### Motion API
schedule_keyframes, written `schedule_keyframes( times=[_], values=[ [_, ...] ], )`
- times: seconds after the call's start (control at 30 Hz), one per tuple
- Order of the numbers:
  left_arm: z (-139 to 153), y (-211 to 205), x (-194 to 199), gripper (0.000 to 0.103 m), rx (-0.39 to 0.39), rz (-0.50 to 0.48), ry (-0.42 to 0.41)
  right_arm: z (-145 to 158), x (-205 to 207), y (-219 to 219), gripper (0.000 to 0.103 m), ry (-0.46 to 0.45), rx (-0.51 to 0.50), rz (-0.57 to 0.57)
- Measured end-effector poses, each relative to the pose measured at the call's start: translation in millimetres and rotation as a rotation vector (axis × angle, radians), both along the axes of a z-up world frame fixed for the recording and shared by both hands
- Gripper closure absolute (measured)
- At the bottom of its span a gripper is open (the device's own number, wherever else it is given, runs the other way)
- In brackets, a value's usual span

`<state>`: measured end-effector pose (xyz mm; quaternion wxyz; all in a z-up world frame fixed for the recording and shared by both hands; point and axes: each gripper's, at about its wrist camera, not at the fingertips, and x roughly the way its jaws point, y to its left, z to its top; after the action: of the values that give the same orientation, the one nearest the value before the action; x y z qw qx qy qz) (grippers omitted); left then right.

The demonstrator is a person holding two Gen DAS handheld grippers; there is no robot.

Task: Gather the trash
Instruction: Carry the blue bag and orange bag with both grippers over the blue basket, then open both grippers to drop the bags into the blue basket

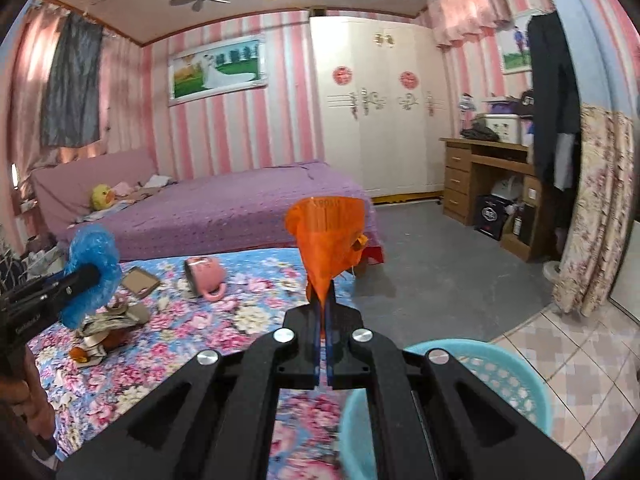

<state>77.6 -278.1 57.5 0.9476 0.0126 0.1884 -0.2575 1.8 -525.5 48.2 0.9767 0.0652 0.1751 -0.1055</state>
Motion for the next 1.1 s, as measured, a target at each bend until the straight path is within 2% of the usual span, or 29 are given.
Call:
schedule_keyframes(
  times=[0.17, 0.43, 0.73, 0.77, 0.8, 0.83, 0.87, 1.1],
  values=[
    [-8, -41, -3, 0.074, 0.044, -0.068, 0.014, -2, -7, -25, 0.102, 0.004, 0.032, -0.073],
    [-16, -97, 1, 0.074, 0.053, -0.142, 0.051, -17, -7, -52, 0.102, 0.047, 0.074, -0.121],
    [-24, -144, 4, 0.074, 0.066, -0.203, 0.075, -43, -7, -87, 0.100, 0.157, 0.102, -0.209],
    [-26, -147, 5, 0.073, 0.064, -0.210, 0.085, -45, -8, -92, 0.096, 0.165, 0.112, -0.219],
    [-29, -152, 6, 0.073, 0.061, -0.219, 0.097, -47, -8, -96, 0.087, 0.176, 0.120, -0.230],
    [-31, -156, 6, 0.073, 0.060, -0.227, 0.108, -47, -9, -98, 0.051, 0.180, 0.122, -0.239],
    [-33, -160, 6, 0.073, 0.060, -0.234, 0.118, -47, -12, -98, 0.029, 0.165, 0.122, -0.251],
    [-43, -186, 0, 0.073, 0.069, -0.282, 0.137, -37, -35, -116, 0.029, 0.068, 0.151, -0.341]
  ],
)
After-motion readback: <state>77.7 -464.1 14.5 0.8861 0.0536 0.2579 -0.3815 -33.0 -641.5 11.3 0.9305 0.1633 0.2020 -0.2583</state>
